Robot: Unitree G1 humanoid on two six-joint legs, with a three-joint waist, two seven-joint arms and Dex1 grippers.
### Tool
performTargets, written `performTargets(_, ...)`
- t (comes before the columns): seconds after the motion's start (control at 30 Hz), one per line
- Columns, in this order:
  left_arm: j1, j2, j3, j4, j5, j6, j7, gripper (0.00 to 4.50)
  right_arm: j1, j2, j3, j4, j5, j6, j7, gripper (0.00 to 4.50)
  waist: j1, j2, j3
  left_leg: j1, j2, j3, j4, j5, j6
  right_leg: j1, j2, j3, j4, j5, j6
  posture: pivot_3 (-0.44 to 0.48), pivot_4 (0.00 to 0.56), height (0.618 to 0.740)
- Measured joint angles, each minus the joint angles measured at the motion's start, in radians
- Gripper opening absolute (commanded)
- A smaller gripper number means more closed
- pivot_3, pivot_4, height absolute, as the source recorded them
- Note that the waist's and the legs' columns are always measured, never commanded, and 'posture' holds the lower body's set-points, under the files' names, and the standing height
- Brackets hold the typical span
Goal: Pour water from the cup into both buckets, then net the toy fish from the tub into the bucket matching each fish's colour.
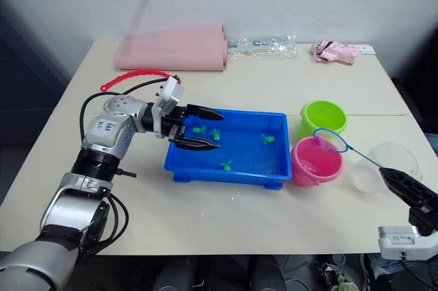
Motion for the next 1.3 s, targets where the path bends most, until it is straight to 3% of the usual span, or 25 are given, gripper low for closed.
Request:
performTargets(0.17,0.0,0.005,0.0,0.0,0.004,-0.003,0.0,4.47,-0.018,-0.026,-0.002,0.052,0.009,0.032,0.021,0.0,-0.001,0.0,0.0,0.0,0.0,0.0,0.001,0.0,0.001,0.001,-0.001,0.0,0.0,0.0,0.0,0.0,0.15,0.738)
performTargets(0.3,0.0,0.014,0.0,0.0,0.008,-0.004,0.0,4.47,-0.058,-0.027,0.032,0.047,0.21,0.202,0.099,0.0,-0.001,0.0,0.0,0.001,0.0,-0.001,0.0,0.0,0.001,0.001,0.0,0.0,0.001,0.0,0.0,0.0,0.15,0.738)
performTargets(0.5,0.02,0.05,-0.001,0.0,0.042,-0.033,-0.006,4.47,-0.156,-0.06,0.185,-0.183,0.747,0.797,0.29,0.0,-0.008,0.0,0.0,0.001,0.001,-0.002,0.001,0.0,0.001,0.001,0.0,-0.001,0.002,0.0,-0.001,0.0,0.15,0.738)
performTargets(0.63,0.034,0.058,-0.009,0.002,0.076,-0.064,-0.002,4.47,-0.215,-0.103,0.258,-0.275,1.081,1.168,0.309,0.0,-0.001,0.0,0.0,0.0,0.0,-0.004,0.002,-0.001,0.002,0.003,-0.002,-0.002,0.002,0.0,-0.001,0.0,0.15,0.738)
performTargets(0.73,0.059,0.072,-0.012,-0.004,0.087,-0.065,0.002,4.47,-0.35,-0.19,0.373,-0.345,1.543,1.518,0.164,0.0,-0.001,0.0,0.0,0.0,0.001,-0.007,0.002,-0.001,0.002,0.005,-0.003,-0.004,0.001,0.0,-0.001,0.0,0.15,0.738)
performTargets(0.87,0.072,0.082,-0.018,-0.033,0.087,-0.061,0.006,4.47,-0.442,-0.262,0.482,-0.332,1.827,1.718,0.015,0.0,0.002,0.0,0.0,-0.001,0.0,-0.011,0.002,-0.001,0.002,0.007,-0.003,-0.004,-0.001,0.0,-0.001,0.0,0.15,0.738)
performTargets(1.07,0.08,0.094,-0.017,-0.062,0.087,-0.047,0.024,4.47,-0.572,-0.254,0.642,-0.242,2.011,1.848,-0.171,0.0,0.002,0.0,0.0,-0.001,-0.001,-0.011,0.002,-0.001,0.003,0.009,-0.003,-0.008,-0.004,0.0,0.0,0.0,0.15,0.738)
performTargets(1.17,0.111,0.108,-0.012,-0.121,0.083,-0.018,0.044,4.47,-0.668,-0.196,0.737,-0.116,2.116,1.9,-0.35,0.0,0.001,0.0,0.0,-0.001,-0.001,-0.01,0.002,-0.001,0.003,0.008,-0.003,-0.009,-0.003,0.0,0.0,0.0,0.15,0.738)
performTargets(1.3,0.141,0.134,0.006,-0.162,0.076,0.007,0.063,4.47,-0.736,-0.157,0.787,-0.037,2.152,1.924,-0.458,0.0,0.0,0.0,0.0,-0.001,0.0,-0.009,0.002,-0.001,0.003,0.008,-0.002,-0.009,-0.002,0.0,0.0,0.0,0.15,0.738)
